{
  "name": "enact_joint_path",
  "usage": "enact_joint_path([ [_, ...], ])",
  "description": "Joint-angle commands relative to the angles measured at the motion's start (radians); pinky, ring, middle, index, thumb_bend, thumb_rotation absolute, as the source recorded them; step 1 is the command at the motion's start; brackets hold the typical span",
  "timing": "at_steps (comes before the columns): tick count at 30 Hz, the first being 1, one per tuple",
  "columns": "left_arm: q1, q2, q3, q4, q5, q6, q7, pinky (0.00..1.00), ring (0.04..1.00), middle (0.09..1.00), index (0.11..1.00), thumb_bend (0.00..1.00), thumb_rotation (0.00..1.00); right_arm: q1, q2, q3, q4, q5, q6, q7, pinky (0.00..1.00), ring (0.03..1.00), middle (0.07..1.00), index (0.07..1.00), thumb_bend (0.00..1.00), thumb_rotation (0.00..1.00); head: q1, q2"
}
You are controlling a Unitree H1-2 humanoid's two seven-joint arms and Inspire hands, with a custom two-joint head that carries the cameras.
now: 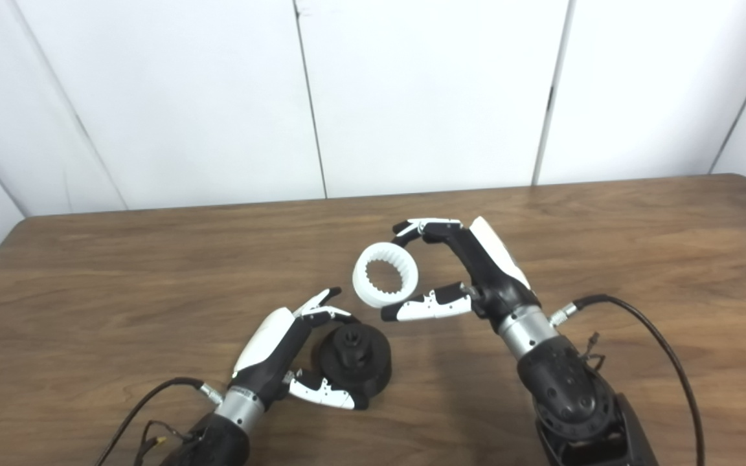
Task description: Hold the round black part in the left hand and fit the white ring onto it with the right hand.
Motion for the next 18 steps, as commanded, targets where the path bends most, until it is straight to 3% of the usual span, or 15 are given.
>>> enact_joint_path([
  [1, -0.011, -0.001, -0.013, 0.017, 0.009, 0.020, -0.018, 0.94, 0.972, 0.972, 0.602, 0.99, 0.24, -0.017, 0.001, 0.009, -0.053, -0.010, 0.002, 0.015, 0.81, 0.851, 0.770, 0.480, 0.52, 0.14, 0.002, 0.002],
  [18, -0.014, -0.007, -0.019, 0.008, 0.020, 0.034, -0.021, 0.94, 0.971, 0.969, 0.601, 0.99, 0.23, 0.040, -0.025, 0.071, -0.046, -0.046, -0.007, 0.105, 0.76, 0.855, 0.784, 0.481, 0.52, 0.14, 0.015, 0.016],
])
